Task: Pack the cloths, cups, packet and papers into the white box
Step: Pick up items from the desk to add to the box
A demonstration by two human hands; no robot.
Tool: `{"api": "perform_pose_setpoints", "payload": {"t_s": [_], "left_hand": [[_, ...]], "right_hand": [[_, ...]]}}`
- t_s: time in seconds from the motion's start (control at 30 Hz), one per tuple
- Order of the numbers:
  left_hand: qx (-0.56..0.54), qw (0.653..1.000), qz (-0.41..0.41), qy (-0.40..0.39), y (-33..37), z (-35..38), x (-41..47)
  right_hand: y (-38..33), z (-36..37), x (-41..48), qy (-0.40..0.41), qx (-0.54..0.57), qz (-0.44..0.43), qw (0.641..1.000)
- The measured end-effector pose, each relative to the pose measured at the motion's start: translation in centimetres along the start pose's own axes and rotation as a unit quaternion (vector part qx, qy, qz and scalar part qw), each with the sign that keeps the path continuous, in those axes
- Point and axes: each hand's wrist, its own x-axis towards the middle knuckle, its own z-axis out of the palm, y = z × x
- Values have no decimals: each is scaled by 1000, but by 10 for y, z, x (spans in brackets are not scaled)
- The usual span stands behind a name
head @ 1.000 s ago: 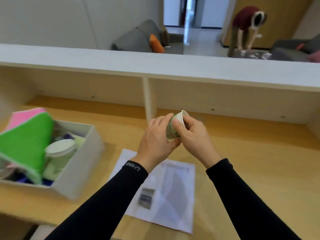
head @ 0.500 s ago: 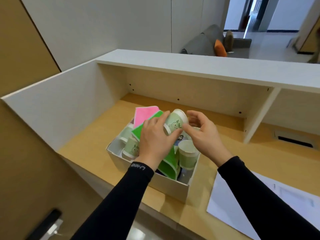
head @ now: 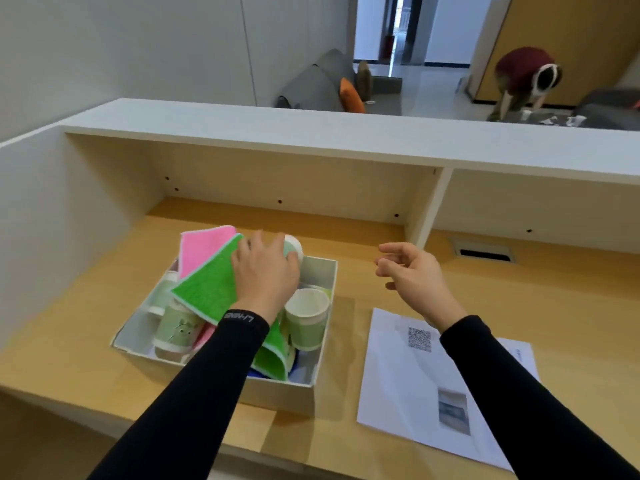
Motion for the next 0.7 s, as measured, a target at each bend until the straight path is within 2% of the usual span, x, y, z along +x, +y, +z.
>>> {"api": "perform_pose_setpoints", "payload": {"t_s": [0.1, 0.17, 0.27, 0.4, 0.53, 0.6, 0.7], "left_hand": [[-94, 990, 94, 45, 35, -12, -5], [-147, 981, 121, 18, 63, -15, -14], [-192, 973, 109, -69, 96, -1, -28], [-194, 960, 59, -193, 119, 49, -43], [-170, 925, -66, -335, 115, 108, -60], [-128, 916, -118, -362, 106, 131, -67], [-19, 928, -128, -350, 98, 152, -76]], "right_hand": [[13, -14, 4, -2, -2, 15, 1000], [22, -24, 5, -1, -2, 22, 1000], [40, -47, 5, 10, -10, 48, 999], [84, -98, -6, 64, -38, 120, 990], [142, -147, -28, 117, -78, 232, 963], [168, -162, -42, 128, -89, 288, 945], [195, -171, -57, 124, -107, 355, 921]]}}
